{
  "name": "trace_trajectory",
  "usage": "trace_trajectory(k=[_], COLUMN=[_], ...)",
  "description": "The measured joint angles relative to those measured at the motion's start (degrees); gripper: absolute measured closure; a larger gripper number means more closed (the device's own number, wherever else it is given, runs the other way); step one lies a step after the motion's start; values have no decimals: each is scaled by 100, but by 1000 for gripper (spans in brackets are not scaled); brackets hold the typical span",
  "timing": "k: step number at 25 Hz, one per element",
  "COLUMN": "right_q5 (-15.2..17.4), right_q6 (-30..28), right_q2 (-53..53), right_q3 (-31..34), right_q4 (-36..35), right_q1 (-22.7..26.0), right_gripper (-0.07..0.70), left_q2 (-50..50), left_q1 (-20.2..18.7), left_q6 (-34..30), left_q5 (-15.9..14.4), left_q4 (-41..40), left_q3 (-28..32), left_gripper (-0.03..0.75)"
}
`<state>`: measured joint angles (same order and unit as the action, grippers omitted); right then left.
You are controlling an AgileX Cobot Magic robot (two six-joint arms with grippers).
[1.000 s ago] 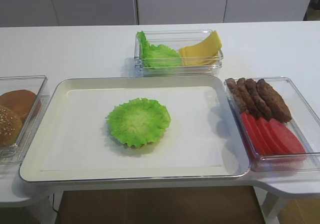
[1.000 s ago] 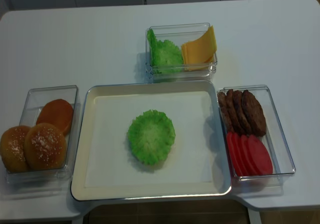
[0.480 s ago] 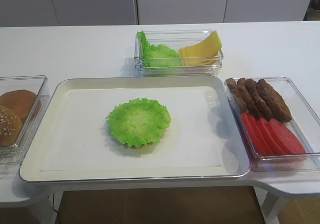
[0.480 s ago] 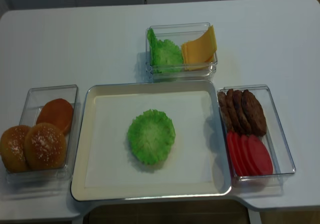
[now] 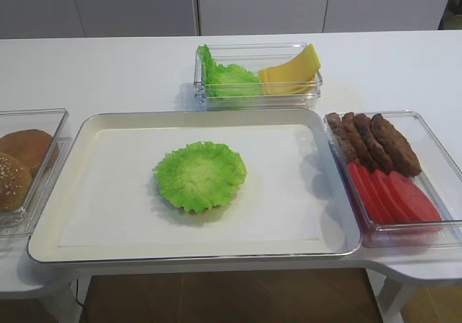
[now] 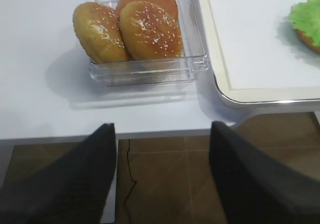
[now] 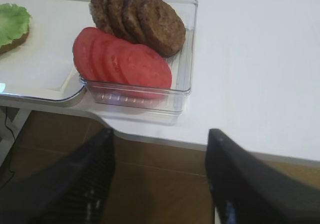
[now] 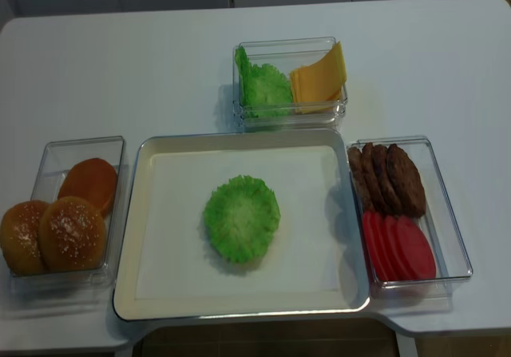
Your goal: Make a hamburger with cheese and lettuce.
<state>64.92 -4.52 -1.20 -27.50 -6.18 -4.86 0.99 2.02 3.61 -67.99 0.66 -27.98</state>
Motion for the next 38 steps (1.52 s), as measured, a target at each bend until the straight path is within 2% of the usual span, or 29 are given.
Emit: trace_trajectory(k=[30, 38], right_q5=[-8, -8], right_q6=[0, -12], right_q2=[0, 0], right_q3=[2, 2], right_q4=[-52, 123], right_q1=[0, 0], right_gripper=[195, 195], left_q2=[0, 0], left_q1=[0, 0], left_q6=[0, 0], left_q5=[0, 0], left_q4=[0, 0], left_q3=[8, 8], left_gripper=[277, 277])
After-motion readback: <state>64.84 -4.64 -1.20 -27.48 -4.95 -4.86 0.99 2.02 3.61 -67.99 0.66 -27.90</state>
